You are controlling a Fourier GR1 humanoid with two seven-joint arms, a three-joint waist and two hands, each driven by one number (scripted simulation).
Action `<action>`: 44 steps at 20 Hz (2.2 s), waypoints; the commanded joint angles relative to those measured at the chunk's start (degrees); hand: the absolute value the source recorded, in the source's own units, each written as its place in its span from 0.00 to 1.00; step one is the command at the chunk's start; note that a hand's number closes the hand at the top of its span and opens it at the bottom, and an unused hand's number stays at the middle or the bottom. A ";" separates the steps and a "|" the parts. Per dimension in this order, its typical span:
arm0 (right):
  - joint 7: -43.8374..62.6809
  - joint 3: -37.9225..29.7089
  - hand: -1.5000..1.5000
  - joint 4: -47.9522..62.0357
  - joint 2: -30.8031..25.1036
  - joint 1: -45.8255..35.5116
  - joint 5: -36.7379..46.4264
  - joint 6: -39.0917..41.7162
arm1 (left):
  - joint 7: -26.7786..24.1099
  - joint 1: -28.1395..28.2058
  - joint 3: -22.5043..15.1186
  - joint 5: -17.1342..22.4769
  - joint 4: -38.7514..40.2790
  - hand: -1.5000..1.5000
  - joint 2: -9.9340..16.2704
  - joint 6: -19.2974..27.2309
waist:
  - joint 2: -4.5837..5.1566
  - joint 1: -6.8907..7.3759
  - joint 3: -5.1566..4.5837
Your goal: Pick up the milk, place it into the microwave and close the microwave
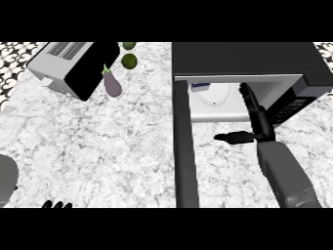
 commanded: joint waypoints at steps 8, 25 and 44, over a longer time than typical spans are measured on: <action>-2.92 3.97 0.00 -20.81 0.84 25.35 -3.52 10.36 | 10.26 -10.42 -8.84 -8.37 4.49 1.00 -1.22 0.87 | 0.31 -1.69 0.06; 6.43 1.27 0.00 -60.79 -4.33 55.80 -11.51 17.14 | 23.19 -43.20 -19.88 -16.59 32.83 1.00 -1.94 6.70 | 1.10 -1.33 0.11; 6.37 -1.22 0.00 -75.90 -8.71 62.29 -23.73 25.45 | 13.63 -67.43 -47.93 5.84 63.94 1.00 -1.93 41.05 | 1.56 -5.42 -0.10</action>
